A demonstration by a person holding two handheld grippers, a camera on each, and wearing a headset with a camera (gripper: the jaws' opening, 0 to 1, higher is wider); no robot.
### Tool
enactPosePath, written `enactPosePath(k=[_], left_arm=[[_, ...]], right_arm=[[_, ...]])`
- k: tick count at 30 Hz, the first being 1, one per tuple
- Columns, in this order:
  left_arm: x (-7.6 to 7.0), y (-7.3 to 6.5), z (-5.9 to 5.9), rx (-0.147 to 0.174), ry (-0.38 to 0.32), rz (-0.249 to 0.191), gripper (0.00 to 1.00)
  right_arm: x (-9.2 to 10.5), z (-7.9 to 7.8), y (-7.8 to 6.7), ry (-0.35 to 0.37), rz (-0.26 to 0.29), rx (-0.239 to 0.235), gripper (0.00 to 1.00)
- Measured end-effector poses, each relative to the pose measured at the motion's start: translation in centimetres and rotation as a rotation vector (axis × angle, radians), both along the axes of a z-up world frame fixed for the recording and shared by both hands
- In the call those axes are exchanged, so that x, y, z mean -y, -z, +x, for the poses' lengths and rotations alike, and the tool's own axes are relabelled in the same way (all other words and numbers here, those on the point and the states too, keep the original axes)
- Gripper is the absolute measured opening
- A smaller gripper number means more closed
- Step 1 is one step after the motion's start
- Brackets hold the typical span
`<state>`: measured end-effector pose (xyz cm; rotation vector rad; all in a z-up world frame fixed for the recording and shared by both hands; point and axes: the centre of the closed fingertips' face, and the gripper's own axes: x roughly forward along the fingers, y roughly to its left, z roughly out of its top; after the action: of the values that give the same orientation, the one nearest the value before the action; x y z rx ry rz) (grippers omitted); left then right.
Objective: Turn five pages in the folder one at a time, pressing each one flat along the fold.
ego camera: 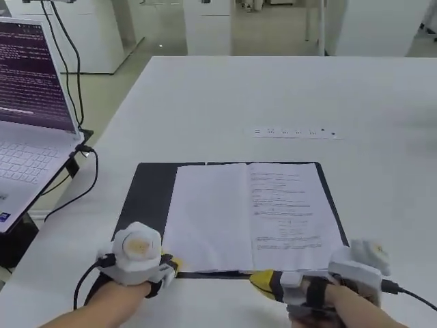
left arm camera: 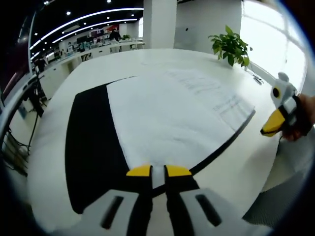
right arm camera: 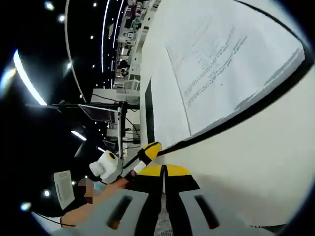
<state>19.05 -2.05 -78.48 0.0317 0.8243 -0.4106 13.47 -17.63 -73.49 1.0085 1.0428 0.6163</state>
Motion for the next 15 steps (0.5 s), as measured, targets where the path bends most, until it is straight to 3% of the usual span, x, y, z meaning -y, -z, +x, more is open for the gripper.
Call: enactPosePath(k=[1, 4, 5, 7, 10, 11, 12, 15], left_arm=[[0.1, -0.5, 0.0, 0.002, -0.006, -0.016, 0.07], [0.5, -3.0, -0.2, 0.056, -0.023, -0.087, 0.16], [0.5, -3.8, -0.6, 0.058, -0.025, -0.11, 0.19], [0.2, -4.9, -1.3, 0.064, -0.027, -0.124, 0.24], [-0.1, -6.7, -2.1, 0.096, -0.03, -0.134, 0.31], [-0.3, -7.2, -2.2, 0.111, -0.036, -0.137, 0.33], [-0.4, -7.7, -2.4, 0.118, -0.043, -0.142, 0.35], [-0.8, -9.2, -3.1, 0.153, -0.062, -0.136, 0.44]], right_arm=[[0.8, 0.1, -0.4, 0.011, -0.032, 0.032, 0.0], [3.5, 0.7, -2.2, 0.031, -0.138, 0.171, 0.0], [4.8, 1.0, -3.0, 0.039, -0.191, 0.236, 0.0], [7.0, 1.4, -3.9, 0.069, -0.256, 0.292, 0.02], [9.7, 2.1, -4.6, 0.115, -0.373, 0.369, 0.23], [10.9, 2.1, -4.7, 0.101, -0.45, 0.415, 0.3], [11.7, 2.1, -4.7, 0.085, -0.496, 0.432, 0.33], [13.5, 2.8, -6.3, 0.108, -0.606, 0.554, 0.45]])
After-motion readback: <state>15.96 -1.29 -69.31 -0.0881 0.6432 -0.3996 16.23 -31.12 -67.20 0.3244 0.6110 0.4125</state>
